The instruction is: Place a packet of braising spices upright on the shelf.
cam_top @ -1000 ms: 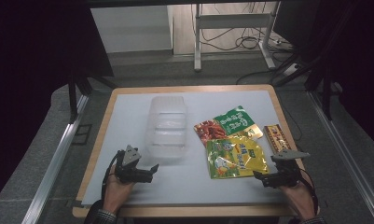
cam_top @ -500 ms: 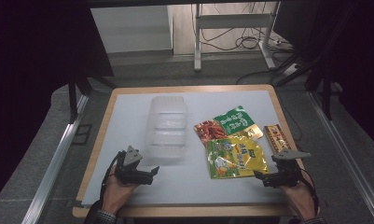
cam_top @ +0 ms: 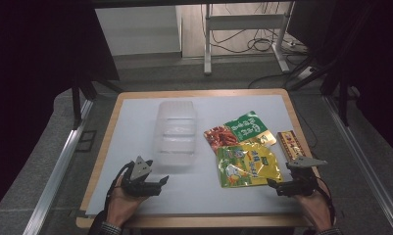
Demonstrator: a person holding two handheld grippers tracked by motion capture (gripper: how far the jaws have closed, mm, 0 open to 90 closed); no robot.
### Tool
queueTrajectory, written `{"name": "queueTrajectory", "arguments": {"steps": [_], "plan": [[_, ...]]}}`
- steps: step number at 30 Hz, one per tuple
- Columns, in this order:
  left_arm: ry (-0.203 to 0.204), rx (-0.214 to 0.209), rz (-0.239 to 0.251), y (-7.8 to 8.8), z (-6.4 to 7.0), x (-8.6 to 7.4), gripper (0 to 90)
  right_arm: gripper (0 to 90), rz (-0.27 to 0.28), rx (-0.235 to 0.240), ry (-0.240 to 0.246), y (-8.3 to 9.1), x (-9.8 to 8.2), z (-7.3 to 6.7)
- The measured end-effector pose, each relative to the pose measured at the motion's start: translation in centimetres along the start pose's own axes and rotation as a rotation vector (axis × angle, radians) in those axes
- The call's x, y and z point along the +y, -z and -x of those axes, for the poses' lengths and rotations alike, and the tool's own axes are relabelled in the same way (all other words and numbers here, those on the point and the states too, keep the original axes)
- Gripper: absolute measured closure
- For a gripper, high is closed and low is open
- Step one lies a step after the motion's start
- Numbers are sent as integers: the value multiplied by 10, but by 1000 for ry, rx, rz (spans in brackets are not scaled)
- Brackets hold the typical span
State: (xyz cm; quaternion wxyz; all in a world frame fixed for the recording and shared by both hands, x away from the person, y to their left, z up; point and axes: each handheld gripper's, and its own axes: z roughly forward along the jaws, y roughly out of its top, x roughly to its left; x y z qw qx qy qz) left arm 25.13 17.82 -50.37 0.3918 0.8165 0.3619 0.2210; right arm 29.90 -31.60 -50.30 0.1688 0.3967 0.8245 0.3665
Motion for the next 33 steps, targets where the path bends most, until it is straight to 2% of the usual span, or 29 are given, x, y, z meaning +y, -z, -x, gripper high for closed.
{"name": "queueTrajectory", "arguments": {"steps": [1, 8, 11, 16, 17, 21, 26, 28, 31, 33], "plan": [[-7, -21, 7, 0, 3, 1, 259, 20, 1, -1, 2, 0, 0, 0], [-5, -65, 25, -1, 8, 5, 348, 20, 5, 0, 2, 0, 0, 0], [-6, -98, 40, -3, 14, 9, 384, 20, 7, 0, 1, 0, 0, 0], [-25, -121, 45, -6, 23, 14, 442, 20, 8, -2, 3, 1, 1, 0], [-32, -139, 46, -9, 27, 17, 464, 20, 8, 0, 4, 0, 1, 0], [-50, -158, 42, -14, 34, 22, 515, 20, 9, -2, 5, 0, 0, 0], [-71, -189, 39, -23, 42, 28, 543, 18, 15, -5, 11, 1, 1, 0], [-94, -199, 32, -30, 49, 31, 553, 18, 18, -2, 13, 1, 1, 0], [-100, -214, 34, -35, 52, 33, 575, 20, 22, -1, 13, 1, 1, 0], [-100, -228, 41, -41, 56, 37, 628, 20, 21, 0, -3, 2, 1, 0]]}}
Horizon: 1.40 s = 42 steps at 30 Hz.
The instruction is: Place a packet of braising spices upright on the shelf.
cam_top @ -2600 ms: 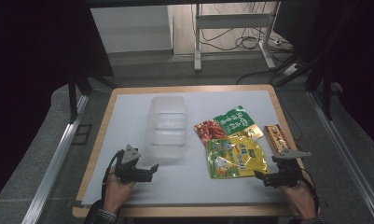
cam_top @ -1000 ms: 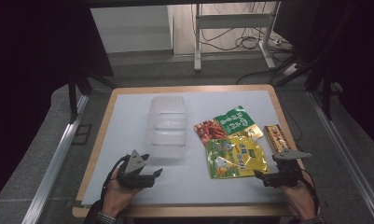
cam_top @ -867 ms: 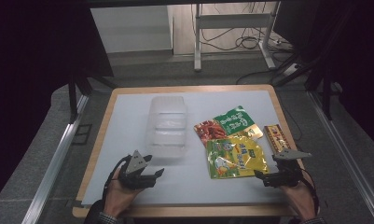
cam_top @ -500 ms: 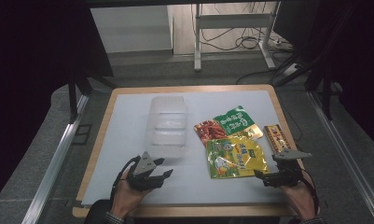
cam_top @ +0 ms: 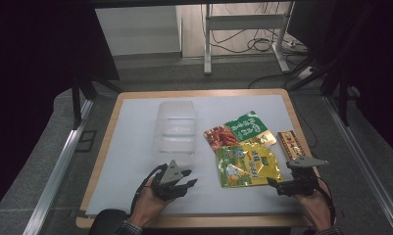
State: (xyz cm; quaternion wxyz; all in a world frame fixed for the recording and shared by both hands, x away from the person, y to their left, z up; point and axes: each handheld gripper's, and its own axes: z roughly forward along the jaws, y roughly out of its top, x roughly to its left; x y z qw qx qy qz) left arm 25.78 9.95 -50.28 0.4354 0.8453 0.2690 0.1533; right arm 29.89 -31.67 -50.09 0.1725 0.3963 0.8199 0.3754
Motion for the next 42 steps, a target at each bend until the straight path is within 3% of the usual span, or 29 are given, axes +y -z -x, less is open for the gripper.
{"name": "queueTrajectory", "arguments": {"steps": [9, 19, 27, 32, 37, 42], "plan": [[2, -37, 24, -25, 8, 11, 755, 20, 9, 8, -21, 0, 1, 1], [-24, -12, 32, -59, 15, 29, 894, 20, -16, 25, -35, -4, -1, 4], [-44, -40, -15, -87, 15, 41, 896, 21, -21, 29, -52, -4, -1, 5], [-75, -9, -59, -102, 17, 39, 894, 19, -16, 36, -46, -5, -2, 7], [-107, 9, -94, -109, 18, 31, 896, 20, -17, 34, -41, -5, -2, 7], [-88, 0, -111, -110, 14, 31, 898, 21, -13, 30, -54, -5, -2, 10]]}}
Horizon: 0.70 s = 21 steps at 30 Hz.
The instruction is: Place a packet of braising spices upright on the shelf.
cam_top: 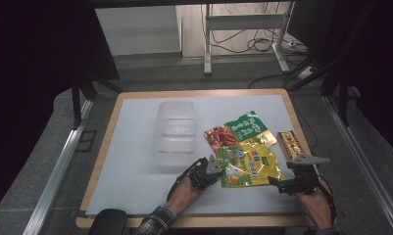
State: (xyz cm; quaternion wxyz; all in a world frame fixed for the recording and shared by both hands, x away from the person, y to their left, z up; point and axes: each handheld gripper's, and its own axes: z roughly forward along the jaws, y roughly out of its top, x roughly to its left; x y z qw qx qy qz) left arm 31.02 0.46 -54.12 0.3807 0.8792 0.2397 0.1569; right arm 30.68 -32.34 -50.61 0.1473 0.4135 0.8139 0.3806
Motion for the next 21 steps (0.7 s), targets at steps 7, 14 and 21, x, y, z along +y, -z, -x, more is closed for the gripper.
{"name": "queueTrajectory", "arguments": {"steps": [7, 14, 21], "plan": [[14, -18, 1, 0, -2, 0, 899, 21, -16, 16, -27, -6, -1, 6], [1, -4, -1, 0, -1, 0, 898, 21, -53, 35, -33, -17, 0, 8], [9, 15, 87, 7, -1, 9, 894, 22, -63, 19, -33, -16, -1, 10]]}}
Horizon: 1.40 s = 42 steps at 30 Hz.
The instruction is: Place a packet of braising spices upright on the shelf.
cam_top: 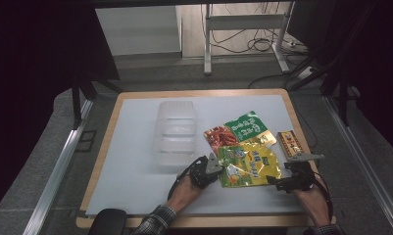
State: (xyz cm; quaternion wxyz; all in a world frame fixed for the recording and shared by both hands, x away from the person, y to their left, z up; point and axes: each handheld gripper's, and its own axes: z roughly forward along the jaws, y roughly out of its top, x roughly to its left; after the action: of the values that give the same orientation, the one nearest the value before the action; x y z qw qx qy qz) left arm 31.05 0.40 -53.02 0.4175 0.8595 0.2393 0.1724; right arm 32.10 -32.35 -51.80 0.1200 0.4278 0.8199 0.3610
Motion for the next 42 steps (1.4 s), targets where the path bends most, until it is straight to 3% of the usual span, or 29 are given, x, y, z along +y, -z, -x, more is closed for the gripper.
{"name": "queueTrajectory", "arguments": {"steps": [2, 3, 7, 9, 11, 12, 15, 20, 21, 26, 35, 38, 42], "plan": [[1, 1, 19, 1, 1, 3, 893, 22, -1, 0, -6, 0, 0, 0], [3, -22, 8, -3, 3, 6, 868, 23, -1, 1, -3, 1, 0, 0], [8, -30, -11, -11, 4, 1, 862, 23, -4, 4, 1, 0, 0, -1], [37, -46, -10, -12, 2, 0, 865, 23, -4, 3, 7, 1, 0, -2], [29, -47, -21, -14, 3, 0, 879, 23, -2, 4, 6, 2, 0, -2], [5, -30, -31, -14, 5, 0, 897, 23, -3, 1, -1, 2, 0, -1], [4, -20, -42, -15, 7, 0, 899, 23, -6, 2, -7, 2, -1, -1], [19, -27, -54, -14, 6, -1, 900, 23, -20, 20, -18, 1, -1, 0], [24, -30, -59, -14, 5, -1, 900, 25, -25, 48, -24, -2, -1, -1], [33, -37, -59, -14, 4, -1, 900, 28, -14, 81, -25, -8, 2, -4], [33, -39, -64, -13, 3, -2, 900, 43, -5, 171, -90, -17, 13, -1], [33, -38, -62, -13, 4, -2, 900, 45, 28, 262, -225, -20, 19, 7], [30, -33, -60, -13, 4, -2, 900, 77, 34, 266, -233, -18, 23, 7]]}}
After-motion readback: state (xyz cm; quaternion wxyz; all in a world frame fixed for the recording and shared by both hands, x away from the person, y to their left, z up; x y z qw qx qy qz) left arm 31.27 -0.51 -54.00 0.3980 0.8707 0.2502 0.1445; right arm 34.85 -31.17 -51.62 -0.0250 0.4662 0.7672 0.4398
